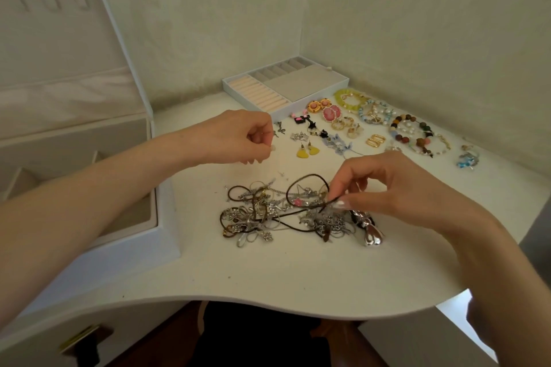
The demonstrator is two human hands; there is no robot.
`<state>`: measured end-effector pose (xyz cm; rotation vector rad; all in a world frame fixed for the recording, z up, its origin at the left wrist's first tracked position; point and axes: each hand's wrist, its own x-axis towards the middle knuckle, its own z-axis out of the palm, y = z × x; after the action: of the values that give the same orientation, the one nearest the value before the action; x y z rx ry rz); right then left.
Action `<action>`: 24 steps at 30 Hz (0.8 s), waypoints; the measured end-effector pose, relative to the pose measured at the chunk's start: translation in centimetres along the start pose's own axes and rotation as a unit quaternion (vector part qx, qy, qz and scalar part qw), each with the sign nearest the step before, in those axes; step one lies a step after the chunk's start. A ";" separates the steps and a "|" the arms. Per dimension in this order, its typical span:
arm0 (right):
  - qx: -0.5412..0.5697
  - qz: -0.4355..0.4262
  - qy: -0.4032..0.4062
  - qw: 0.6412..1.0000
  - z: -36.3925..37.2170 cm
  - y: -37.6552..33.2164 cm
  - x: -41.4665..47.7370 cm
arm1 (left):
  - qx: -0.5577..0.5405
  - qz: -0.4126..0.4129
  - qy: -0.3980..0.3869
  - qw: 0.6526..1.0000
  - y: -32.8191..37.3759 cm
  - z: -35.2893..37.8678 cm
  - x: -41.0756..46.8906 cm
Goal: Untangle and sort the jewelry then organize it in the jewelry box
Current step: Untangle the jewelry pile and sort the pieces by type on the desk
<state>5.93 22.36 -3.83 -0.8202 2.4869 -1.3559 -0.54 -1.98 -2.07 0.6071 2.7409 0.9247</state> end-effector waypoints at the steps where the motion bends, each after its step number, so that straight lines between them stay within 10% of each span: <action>1: -0.006 -0.007 -0.024 1.000 -0.1 0.1 -0.2 | 0.001 0.001 -0.001 1.000 0.0 0.0 0.0; 24: -0.179 -0.076 -0.004 0.981 0.2 1.3 -2.4 | 0.014 0.051 -0.036 0.998 0.5 0.4 -0.4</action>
<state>7.50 24.17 -5.25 -1.1035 2.7527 -0.9496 0.07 -1.57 -2.02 0.7764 2.6850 0.8704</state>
